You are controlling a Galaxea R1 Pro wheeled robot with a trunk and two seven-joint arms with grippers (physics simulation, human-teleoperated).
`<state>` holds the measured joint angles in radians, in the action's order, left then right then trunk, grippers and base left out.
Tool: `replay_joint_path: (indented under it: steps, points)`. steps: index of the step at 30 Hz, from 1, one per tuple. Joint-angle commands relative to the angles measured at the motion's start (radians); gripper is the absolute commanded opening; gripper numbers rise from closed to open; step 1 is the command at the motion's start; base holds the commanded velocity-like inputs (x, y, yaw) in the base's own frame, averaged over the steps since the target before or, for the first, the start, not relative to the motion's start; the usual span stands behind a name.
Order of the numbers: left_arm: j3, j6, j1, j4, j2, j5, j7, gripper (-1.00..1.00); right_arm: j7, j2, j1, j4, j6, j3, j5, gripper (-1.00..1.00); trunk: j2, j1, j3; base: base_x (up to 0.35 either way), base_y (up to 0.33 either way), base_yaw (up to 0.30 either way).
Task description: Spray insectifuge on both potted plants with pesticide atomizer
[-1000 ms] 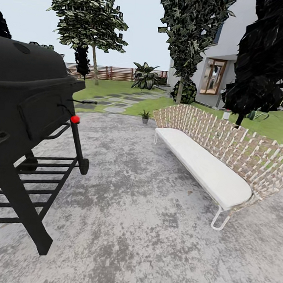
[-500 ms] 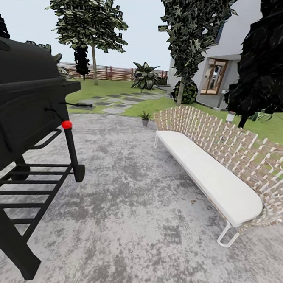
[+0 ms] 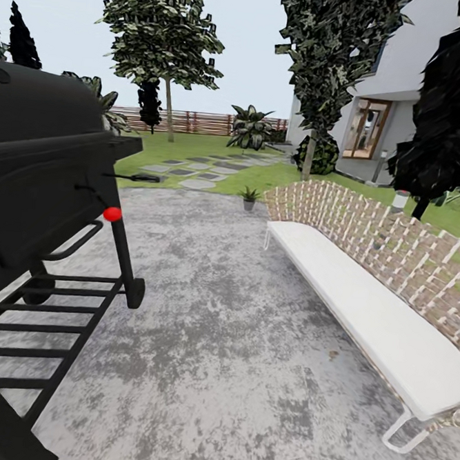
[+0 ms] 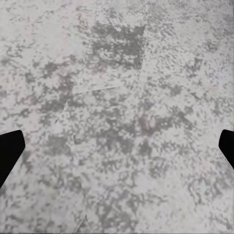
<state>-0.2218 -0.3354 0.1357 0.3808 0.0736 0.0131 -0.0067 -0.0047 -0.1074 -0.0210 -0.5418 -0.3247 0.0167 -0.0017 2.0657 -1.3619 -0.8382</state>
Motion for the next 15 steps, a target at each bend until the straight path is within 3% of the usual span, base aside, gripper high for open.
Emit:
replay_joint_path:
  steps: [1, 15]
  points:
    - [-0.003, -0.003, 0.000, -0.002, 0.000, 0.004, -0.001, 1.00, 0.000, 0.000, 0.000, 0.001, -0.003, 0.000, -0.001, 1.00, 0.000, 0.000, -0.001, 0.341, 0.000, 0.035]
    - [-0.004, -0.001, -0.001, -0.005, -0.007, 0.007, -0.001, 1.00, 0.004, 0.002, 0.000, 0.000, 0.000, 0.003, -0.002, 1.00, 0.000, 0.000, 0.000, 0.341, 0.000, 0.006]
